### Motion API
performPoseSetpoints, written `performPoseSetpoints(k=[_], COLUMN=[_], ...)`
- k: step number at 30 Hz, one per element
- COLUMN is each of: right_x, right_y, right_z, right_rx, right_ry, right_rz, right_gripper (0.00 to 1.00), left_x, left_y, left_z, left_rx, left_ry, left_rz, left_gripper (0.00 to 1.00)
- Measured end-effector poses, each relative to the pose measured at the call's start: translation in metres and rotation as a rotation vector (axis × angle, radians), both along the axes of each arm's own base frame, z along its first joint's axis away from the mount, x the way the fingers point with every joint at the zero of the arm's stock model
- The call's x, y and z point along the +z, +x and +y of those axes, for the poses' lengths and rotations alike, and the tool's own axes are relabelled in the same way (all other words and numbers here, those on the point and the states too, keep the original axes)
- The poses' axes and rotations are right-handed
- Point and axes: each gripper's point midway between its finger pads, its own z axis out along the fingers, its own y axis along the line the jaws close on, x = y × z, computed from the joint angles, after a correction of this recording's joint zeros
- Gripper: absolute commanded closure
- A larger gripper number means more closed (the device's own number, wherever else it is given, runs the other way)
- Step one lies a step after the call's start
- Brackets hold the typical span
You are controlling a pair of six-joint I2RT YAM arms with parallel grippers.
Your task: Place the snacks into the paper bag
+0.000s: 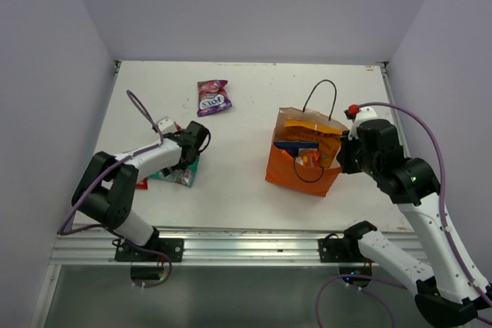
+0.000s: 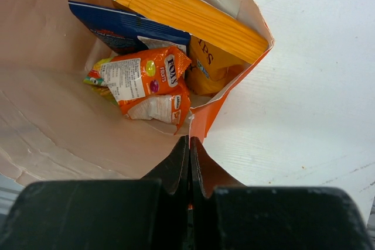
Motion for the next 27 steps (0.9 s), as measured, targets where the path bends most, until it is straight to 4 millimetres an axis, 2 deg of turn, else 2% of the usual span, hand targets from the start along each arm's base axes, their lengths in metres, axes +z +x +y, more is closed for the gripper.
performPoseSetpoints(k=[1,2,3,9,10,12,14,16,17,19,21,23,24,26,27], right_x=[0.000,0.000,0.000,0.000,0.000,0.000,0.000,0.000,0.000,0.000,0.000,0.000,0.000,0.000,0.000], right_y=[0.000,0.000,0.000,0.000,0.000,0.000,0.000,0.000,0.000,0.000,0.000,0.000,0.000,0.000,0.000], right_z=[0.000,0.000,0.000,0.000,0.000,0.000,0.000,0.000,0.000,0.000,0.000,0.000,0.000,0.000,0.000], right_rx=[0.001,0.000,0.000,0.000,0.000,0.002,0.002,0.003,0.003,0.003,0.003,0.003,0.003,0.003,0.003], right_ry=[0.000,-0.001,-0.001,-0.001,-0.001,-0.002,-0.002,-0.003,-0.003,-0.003,-0.003,-0.003,-0.002,-0.002,-0.001], right_rz=[0.000,0.000,0.000,0.000,0.000,0.000,0.000,0.000,0.000,0.001,0.000,0.000,0.000,0.000,-0.001], right_gripper=[1.00,1.00,1.00,1.00,1.00,1.00,1.00,1.00,1.00,1.00,1.00,1.00,1.00,1.00,1.00], left_x=[-0.003,-0.004,-0.003,0.006,0.011,0.035,0.089,0.162,0.195,0.270,0.328,0.360,0.365,0.360,0.349], left_y=[0.000,0.001,0.002,0.006,0.007,0.011,0.028,0.043,0.046,0.041,0.027,0.013,0.007,-0.005,-0.011], left_z=[0.000,-0.001,-0.001,-0.007,-0.012,-0.032,-0.080,-0.144,-0.167,-0.219,-0.257,-0.289,-0.305,-0.345,-0.367], left_rx=[0.000,-0.003,-0.013,-0.051,-0.065,-0.140,-0.292,-0.464,-0.527,-0.686,-0.820,-0.938,-0.990,-1.093,-1.143], left_ry=[-0.004,-0.012,-0.007,-0.021,-0.036,-0.062,-0.135,-0.271,-0.329,-0.463,-0.573,-0.638,-0.659,-0.679,-0.684], left_rz=[0.004,0.000,-0.003,-0.022,-0.029,-0.063,-0.185,-0.364,-0.441,-0.603,-0.723,-0.791,-0.800,-0.779,-0.751], left_gripper=[0.62,0.88,1.00,1.00,1.00,1.00,1.00,1.00,1.00,1.00,1.00,1.00,1.00,1.00,1.00])
